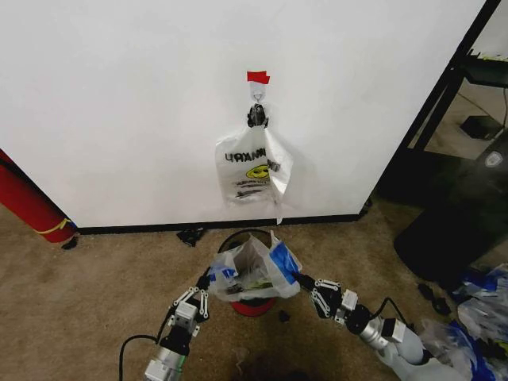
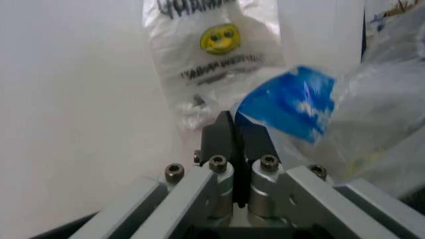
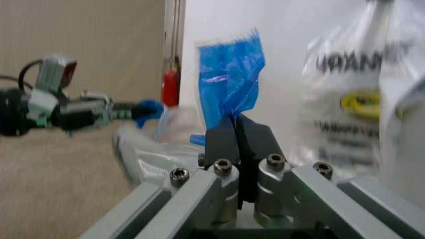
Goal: Pick up the garbage bag from the wall and place it over the trash bin.
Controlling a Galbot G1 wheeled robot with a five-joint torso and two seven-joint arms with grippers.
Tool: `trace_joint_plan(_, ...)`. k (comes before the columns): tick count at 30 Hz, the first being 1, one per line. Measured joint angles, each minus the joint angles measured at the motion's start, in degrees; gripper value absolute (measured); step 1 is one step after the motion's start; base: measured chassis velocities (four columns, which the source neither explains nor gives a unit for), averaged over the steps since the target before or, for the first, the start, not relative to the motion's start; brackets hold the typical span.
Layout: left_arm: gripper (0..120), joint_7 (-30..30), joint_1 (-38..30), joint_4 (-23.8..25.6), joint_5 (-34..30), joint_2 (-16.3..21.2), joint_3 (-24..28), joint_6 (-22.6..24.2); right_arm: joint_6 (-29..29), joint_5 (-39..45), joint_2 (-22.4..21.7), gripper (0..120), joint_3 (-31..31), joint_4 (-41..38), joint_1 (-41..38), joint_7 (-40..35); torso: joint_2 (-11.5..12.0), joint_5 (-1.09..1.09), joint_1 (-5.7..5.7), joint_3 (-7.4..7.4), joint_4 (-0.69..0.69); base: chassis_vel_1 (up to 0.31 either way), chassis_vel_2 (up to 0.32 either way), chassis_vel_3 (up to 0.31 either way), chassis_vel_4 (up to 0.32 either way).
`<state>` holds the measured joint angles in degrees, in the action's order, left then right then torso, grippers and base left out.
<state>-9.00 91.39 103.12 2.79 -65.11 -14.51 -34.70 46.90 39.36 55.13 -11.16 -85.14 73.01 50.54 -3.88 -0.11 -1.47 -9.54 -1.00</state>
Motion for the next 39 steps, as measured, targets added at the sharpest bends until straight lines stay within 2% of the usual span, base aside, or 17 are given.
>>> trace_joint_plan(4, 0, -0.9, 0.2, -2.4, 1.2, -0.1, -0.5, -0.7, 0.2, 1.1, 1.3, 0, -0.5, 6.0, 0.1, 4.3, 0.0, 0.0, 0.0, 0.0, 0.0, 0.0, 0.0, 0.0, 0.0)
trace_joint_plan(14, 0, -0.9, -2.7, -7.1, 2.6, -0.7, 0.2, -0.2, 0.4, 5.8, 3.8, 0, 0.6, 13.2, -1.6, 4.8, 0.0, 0.0, 0.0, -0.01, 0.01, 0.0, 0.0, 0.0, 0.0)
trace_joint_plan(22, 0, 0.6, -8.4, -10.8, 2.8, 0.5, 1.5, 1.5, 0.4, 10.7, 5.3, 0, 2.6, 14.3, -2.9, 1.1, 0.0, -0.01, 0.0, -0.01, -0.01, 0.0, 0.0, 0.0, 0.0)
trace_joint_plan(26, 0, 1.3, -9.2, -11.5, 2.8, 0.9, 1.9, 1.4, 0.4, 12.1, 5.8, 0, 3.0, 14.2, -2.6, 0.8, 0.0, 0.0, 0.0, -0.01, 0.0, 0.0, 0.0, 0.0, 0.0)
trace_joint_plan(30, 0, 1.8, -8.3, -10.4, 2.9, 1.7, 1.9, 0.8, 0.4, 12.8, 5.5, 0, 2.8, 13.0, -1.1, 3.8, 0.0, 0.0, 0.0, -0.01, -0.01, 0.0, 0.0, 0.0, 0.0)
trace_joint_plan(33, 0, 2.2, -6.8, -9.4, 3.5, 3.1, 1.6, 0.1, 0.3, 12.2, 4.4, 0, 1.9, 12.5, 0.3, 9.0, 0.0, -0.01, 0.0, -0.01, -0.01, 0.0, 0.0, 0.0, 0.0)
trace_joint_plan(39, 0, 2.3, -7.1, -11.7, 3.9, 4.0, 1.2, -0.8, 0.3, 9.2, 4.3, 0, 1.0, 16.5, -0.8, 11.4, 0.0, -0.01, 0.0, -0.01, 0.0, 0.0, 0.0, 0.0, 0.0)
